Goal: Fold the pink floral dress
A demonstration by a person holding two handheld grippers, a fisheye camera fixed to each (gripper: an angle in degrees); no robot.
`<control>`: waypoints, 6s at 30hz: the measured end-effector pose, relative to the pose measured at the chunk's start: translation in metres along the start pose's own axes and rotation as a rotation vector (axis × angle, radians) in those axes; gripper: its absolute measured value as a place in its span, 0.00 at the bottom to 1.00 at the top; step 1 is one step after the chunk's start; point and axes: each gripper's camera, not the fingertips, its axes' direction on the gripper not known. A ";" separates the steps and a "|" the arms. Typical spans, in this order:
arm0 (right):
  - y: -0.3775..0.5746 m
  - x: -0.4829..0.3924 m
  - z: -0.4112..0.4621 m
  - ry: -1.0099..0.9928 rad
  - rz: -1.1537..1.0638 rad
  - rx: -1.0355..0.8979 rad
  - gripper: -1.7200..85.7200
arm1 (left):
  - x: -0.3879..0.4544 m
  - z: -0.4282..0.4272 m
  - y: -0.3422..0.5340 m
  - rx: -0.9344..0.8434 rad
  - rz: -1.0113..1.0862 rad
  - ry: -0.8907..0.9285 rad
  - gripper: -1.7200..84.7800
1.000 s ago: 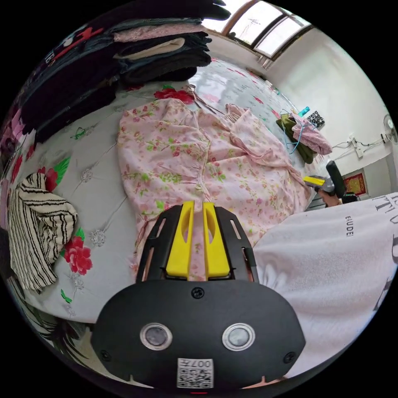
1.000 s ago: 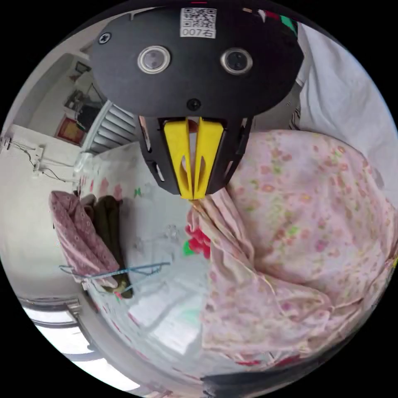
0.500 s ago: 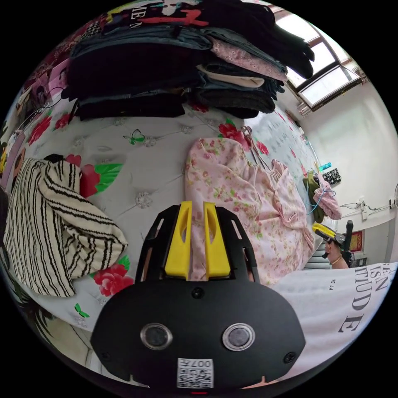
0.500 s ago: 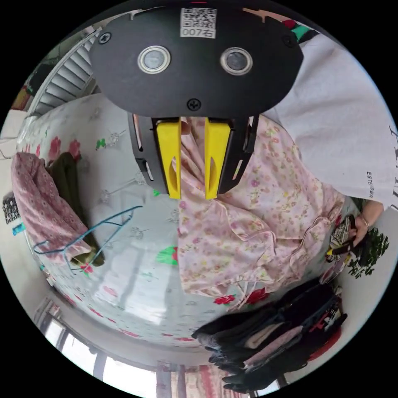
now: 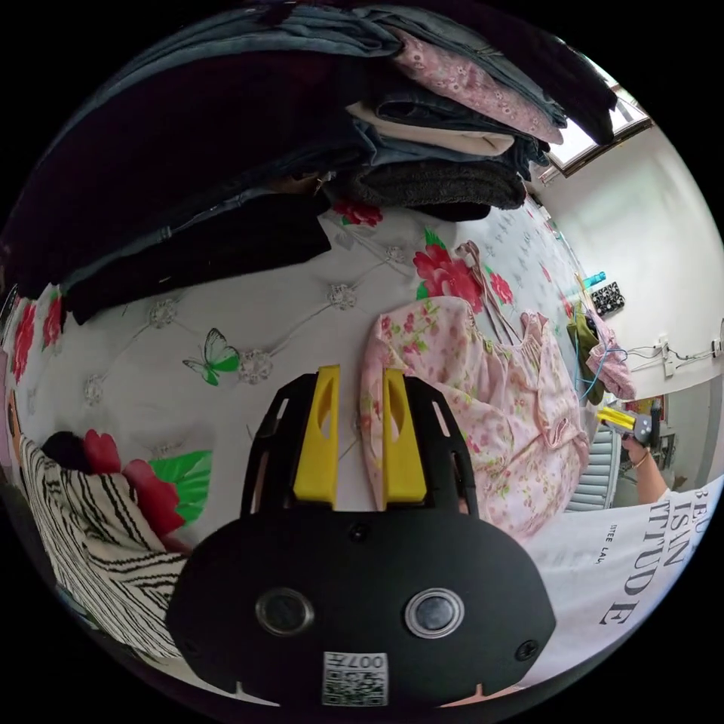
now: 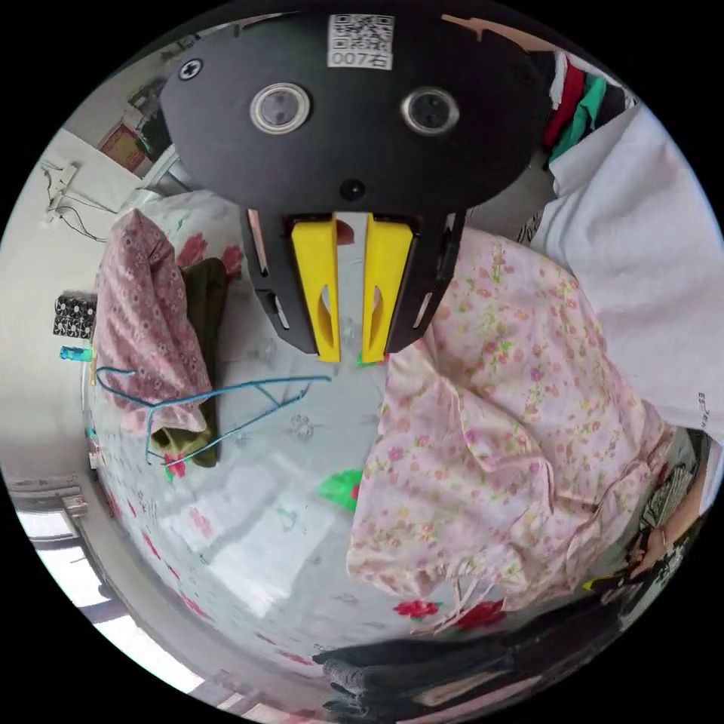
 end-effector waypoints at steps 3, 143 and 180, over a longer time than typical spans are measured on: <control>-0.056 0.023 -0.009 -0.140 0.030 0.175 0.09 | 0.009 0.019 -0.016 -0.049 0.019 0.002 0.13; -0.019 -0.066 0.099 -0.992 0.055 -0.024 0.15 | 0.184 -0.256 0.492 0.323 -0.588 0.430 0.17; -0.061 -0.023 0.078 -1.241 0.049 0.115 0.02 | 0.166 -0.168 0.363 0.250 -0.391 0.545 0.02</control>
